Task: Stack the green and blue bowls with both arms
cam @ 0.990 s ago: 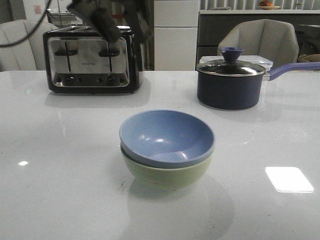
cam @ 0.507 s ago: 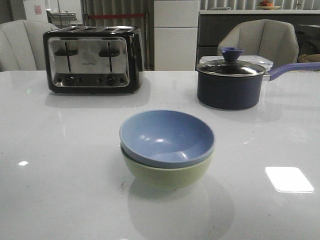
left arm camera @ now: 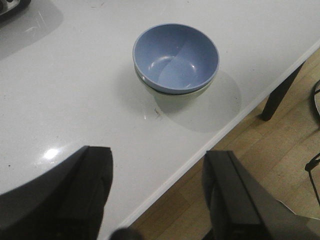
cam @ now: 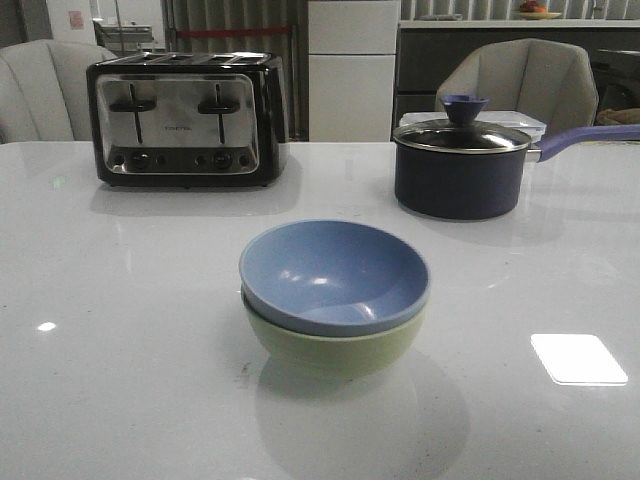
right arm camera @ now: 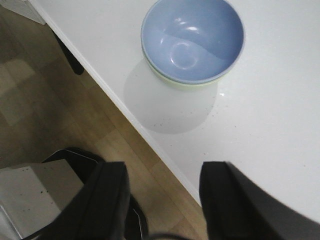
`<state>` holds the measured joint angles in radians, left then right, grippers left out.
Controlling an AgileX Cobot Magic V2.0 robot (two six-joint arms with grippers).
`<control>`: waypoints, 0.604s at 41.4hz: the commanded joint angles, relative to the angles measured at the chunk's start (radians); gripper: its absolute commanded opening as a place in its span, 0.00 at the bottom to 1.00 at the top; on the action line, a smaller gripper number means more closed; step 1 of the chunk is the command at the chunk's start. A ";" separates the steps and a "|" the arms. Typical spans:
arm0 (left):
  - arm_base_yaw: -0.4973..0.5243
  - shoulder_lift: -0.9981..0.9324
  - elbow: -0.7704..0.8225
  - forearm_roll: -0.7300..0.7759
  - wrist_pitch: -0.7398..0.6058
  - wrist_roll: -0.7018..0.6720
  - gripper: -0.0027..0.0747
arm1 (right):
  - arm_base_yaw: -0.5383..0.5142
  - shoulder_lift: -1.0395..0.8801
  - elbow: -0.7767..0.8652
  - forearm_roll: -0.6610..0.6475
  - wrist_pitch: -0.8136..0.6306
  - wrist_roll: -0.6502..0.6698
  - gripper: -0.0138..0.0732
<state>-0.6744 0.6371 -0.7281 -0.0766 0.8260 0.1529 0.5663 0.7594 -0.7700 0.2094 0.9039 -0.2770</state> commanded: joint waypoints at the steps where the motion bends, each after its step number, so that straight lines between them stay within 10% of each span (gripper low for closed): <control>1: -0.008 -0.004 -0.018 -0.003 -0.078 0.001 0.62 | -0.003 -0.005 -0.010 -0.028 -0.059 0.023 0.65; 11: -0.008 -0.004 -0.018 -0.003 -0.078 0.001 0.58 | -0.003 -0.005 0.023 -0.028 -0.056 0.023 0.63; 25: -0.008 -0.004 -0.018 -0.003 -0.078 0.001 0.19 | -0.003 -0.005 0.023 -0.028 -0.056 0.023 0.22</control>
<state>-0.6765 0.6331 -0.7165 -0.0727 0.8219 0.1546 0.5663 0.7594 -0.7207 0.1792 0.9038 -0.2559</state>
